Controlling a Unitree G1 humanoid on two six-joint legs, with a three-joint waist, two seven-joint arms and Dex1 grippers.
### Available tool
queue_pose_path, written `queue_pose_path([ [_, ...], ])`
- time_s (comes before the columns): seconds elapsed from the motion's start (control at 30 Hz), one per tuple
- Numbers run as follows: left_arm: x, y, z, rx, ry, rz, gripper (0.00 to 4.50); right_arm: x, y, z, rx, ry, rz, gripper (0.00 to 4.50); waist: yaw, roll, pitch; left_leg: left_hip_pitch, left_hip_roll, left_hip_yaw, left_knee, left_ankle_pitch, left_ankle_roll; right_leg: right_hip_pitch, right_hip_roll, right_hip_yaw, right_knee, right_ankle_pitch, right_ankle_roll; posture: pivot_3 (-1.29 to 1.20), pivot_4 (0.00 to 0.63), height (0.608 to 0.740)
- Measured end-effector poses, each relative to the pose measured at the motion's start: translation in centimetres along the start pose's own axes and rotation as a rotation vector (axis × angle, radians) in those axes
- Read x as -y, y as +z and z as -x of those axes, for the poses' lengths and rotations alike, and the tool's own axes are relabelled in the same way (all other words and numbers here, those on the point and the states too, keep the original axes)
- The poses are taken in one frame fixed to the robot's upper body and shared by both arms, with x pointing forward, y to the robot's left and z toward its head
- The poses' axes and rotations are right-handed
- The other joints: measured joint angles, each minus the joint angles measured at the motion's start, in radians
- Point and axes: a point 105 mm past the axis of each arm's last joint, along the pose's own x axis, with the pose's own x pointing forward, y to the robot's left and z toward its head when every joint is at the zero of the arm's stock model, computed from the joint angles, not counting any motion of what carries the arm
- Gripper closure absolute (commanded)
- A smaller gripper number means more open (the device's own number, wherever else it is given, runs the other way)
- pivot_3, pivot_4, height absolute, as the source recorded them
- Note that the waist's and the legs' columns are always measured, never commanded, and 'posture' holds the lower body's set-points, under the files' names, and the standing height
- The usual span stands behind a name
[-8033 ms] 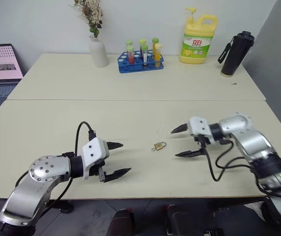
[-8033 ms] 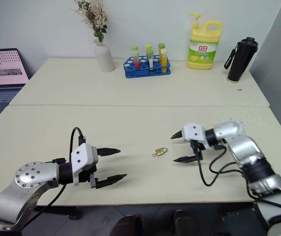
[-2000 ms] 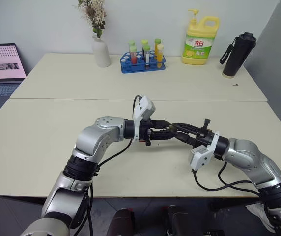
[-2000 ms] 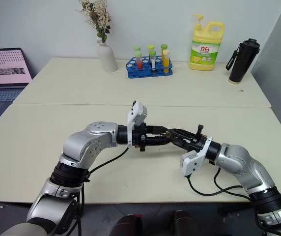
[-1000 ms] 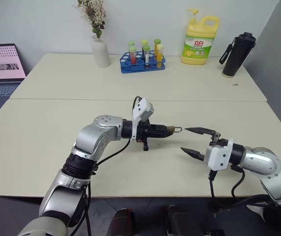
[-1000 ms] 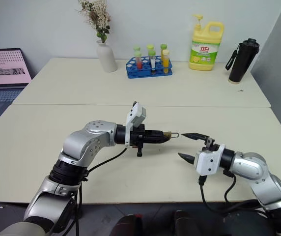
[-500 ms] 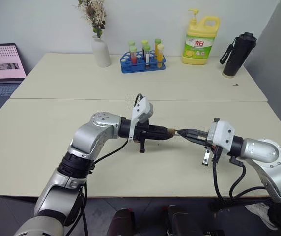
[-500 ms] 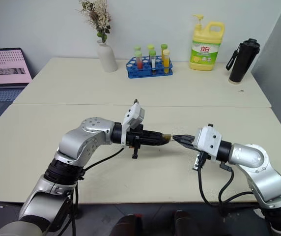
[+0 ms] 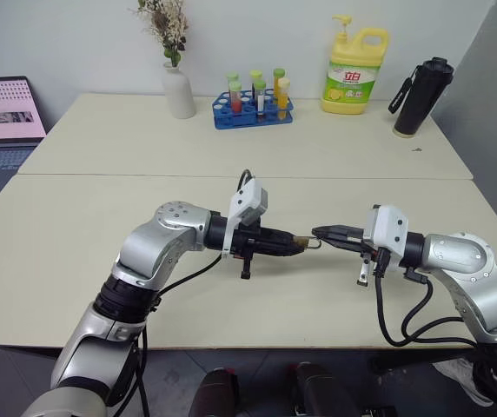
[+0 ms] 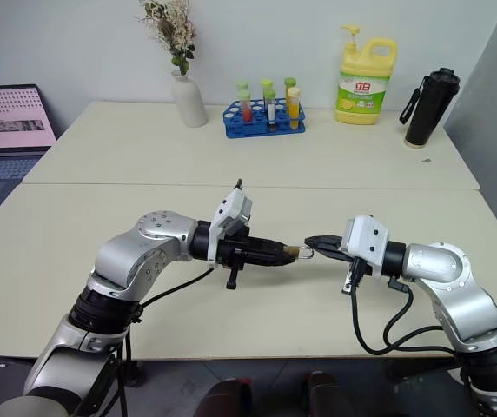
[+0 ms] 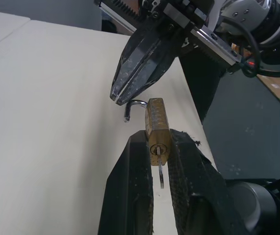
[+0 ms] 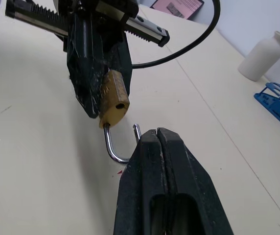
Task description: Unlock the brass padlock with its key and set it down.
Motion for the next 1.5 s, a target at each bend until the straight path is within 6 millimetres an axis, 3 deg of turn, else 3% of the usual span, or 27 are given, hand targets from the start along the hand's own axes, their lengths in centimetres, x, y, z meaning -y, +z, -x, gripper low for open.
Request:
queue_pose_path([
  [0.37, 0.9, -0.1, 0.6, -0.01, -0.063, 0.058, 4.36, -0.9, -0.6, 0.1, -0.014, 0.109, 0.005, 4.5, 0.0, 0.0, 0.0, 0.0, 0.0, 0.0, 0.0, 0.0, 0.0, 0.0, 0.0, 0.0, 0.0, 0.0, 0.0, 0.0, 0.15, 0.74],
  [0.73, 0.8, -0.3, 0.6, -0.013, -0.052, 0.078, 4.36, -1.8, -0.4, -0.1, -0.013, 0.176, 0.149, 4.5, 0.0, 0.0, 0.0, 0.0, 0.0, 0.0, 0.0, 0.0, 0.0, 0.0, 0.0, 0.0, 0.0, 0.0, 0.0, 0.0, 0.15, 0.74],
  [0.97, 0.8, -0.4, 0.7, -0.015, -0.045, 0.081, 4.36, -0.5, -1.7, 0.5, -0.082, 0.138, 0.176, 4.5, -0.001, 0.0, 0.0, 0.0, 0.0, 0.0, 0.0, 0.0, 0.0, 0.0, 0.0, 0.0, 0.0, 0.0, 0.0, 0.0, 0.15, 0.74],
  [1.13, 0.8, -0.6, 0.8, -0.017, -0.035, 0.075, 4.36, 1.3, -0.6, 1.4, -0.054, 0.055, 0.139, 4.5, 0.0, 0.0, 0.0, 0.0, 0.0, 0.0, 0.0, 0.0, 0.0, 0.0, 0.0, 0.0, 0.0, 0.0, 0.0, 0.0, 0.15, 0.74],
  [1.33, 0.6, -0.6, 0.9, -0.016, -0.023, 0.056, 4.36, 0.2, 1.2, 1.0, 0.011, 0.092, 0.077, 4.5, 0.0, 0.0, 0.0, 0.0, 0.0, 0.0, 0.0, 0.0, 0.0, 0.0, 0.0, 0.0, 0.0, 0.0, 0.0, 0.0, 0.15, 0.74],
  [1.5, 0.6, -0.6, 0.9, -0.014, -0.023, 0.052, 4.36, -0.2, 1.2, 0.8, 0.01, 0.106, 0.063, 4.5, 0.0, 0.0, 0.0, 0.0, 0.0, 0.0, 0.0, 0.0, 0.0, 0.0, 0.0, 0.0, 0.0, 0.0, 0.0, 0.0, 0.15, 0.74],
])
